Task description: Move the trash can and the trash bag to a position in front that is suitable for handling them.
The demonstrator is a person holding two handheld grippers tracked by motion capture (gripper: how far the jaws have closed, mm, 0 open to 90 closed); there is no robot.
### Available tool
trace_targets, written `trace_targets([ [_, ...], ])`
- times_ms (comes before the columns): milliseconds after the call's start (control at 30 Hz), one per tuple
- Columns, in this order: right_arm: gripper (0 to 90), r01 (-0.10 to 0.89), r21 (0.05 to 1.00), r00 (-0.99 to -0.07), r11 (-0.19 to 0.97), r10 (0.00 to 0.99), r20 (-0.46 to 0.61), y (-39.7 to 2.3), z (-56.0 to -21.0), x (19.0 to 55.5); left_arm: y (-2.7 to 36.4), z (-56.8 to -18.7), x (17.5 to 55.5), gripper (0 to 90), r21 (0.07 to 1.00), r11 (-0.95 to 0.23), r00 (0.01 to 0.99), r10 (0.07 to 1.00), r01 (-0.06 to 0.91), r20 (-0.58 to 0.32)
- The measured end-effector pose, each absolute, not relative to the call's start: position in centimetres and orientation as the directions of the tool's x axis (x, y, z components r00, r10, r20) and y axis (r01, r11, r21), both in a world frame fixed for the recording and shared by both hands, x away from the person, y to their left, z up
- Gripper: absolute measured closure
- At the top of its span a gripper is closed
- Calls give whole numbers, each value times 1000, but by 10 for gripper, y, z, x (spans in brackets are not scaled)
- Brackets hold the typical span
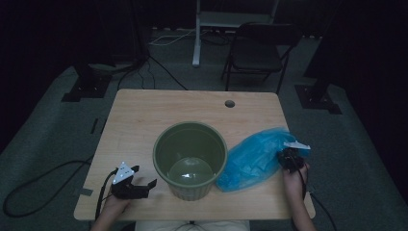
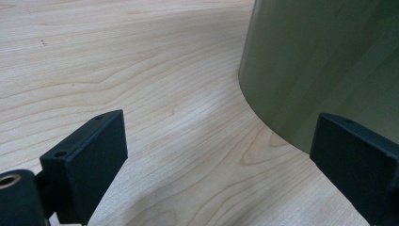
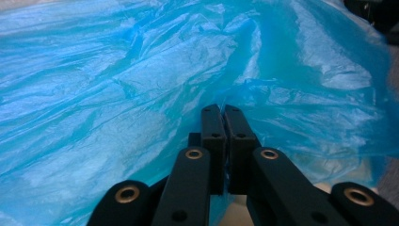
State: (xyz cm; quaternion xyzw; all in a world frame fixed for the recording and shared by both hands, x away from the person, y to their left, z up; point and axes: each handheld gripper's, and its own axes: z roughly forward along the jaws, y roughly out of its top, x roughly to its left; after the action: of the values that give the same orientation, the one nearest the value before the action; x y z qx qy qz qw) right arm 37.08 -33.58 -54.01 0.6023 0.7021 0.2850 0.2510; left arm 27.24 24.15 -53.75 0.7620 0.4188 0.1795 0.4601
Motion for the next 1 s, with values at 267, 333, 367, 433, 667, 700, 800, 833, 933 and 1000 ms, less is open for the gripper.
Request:
trace_targets([
  [267, 889, 619, 758, -287, 207, 958, -27, -278, -511, 415, 244, -536, 272, 51, 854, -221, 581, 806, 471, -112],
  [333, 884, 609, 764, -313, 212, 950, -14, -273, -507, 419, 245, -536, 271, 51, 856, -220, 582, 805, 468, -111],
  [367, 858, 589, 776, -351, 226, 936, -5, -264, -501, 425, 245, -536, 271, 51, 857, -218, 582, 805, 467, -113],
  [433, 811, 585, 778, -358, 230, 934, -6, -261, -500, 426, 245, -536, 271, 51, 857, -215, 580, 806, 469, -115],
  [667, 393, 641, 754, -303, 147, 950, 72, -257, -498, 430, 246, -536, 272, 51, 856, -217, 580, 807, 470, -114],
  [700, 381, 647, 750, -296, 136, 951, 83, -259, -499, 428, 246, -536, 272, 51, 856, -219, 581, 806, 469, -112],
  [800, 289, 665, 740, -263, 98, 959, 109, -267, -502, 419, 245, -536, 272, 51, 855, -221, 582, 806, 468, -110],
  [833, 278, 674, 733, -252, 87, 961, 118, -271, -504, 416, 245, -536, 271, 50, 855, -219, 581, 806, 469, -112],
  [933, 228, 668, 742, -216, 44, 967, 138, -283, -508, 407, 245, -536, 272, 51, 856, -214, 579, 807, 470, -116],
  [1000, 213, 682, 730, -204, 42, 970, 135, -290, -509, 409, 244, -537, 272, 51, 853, -222, 581, 806, 472, -112],
])
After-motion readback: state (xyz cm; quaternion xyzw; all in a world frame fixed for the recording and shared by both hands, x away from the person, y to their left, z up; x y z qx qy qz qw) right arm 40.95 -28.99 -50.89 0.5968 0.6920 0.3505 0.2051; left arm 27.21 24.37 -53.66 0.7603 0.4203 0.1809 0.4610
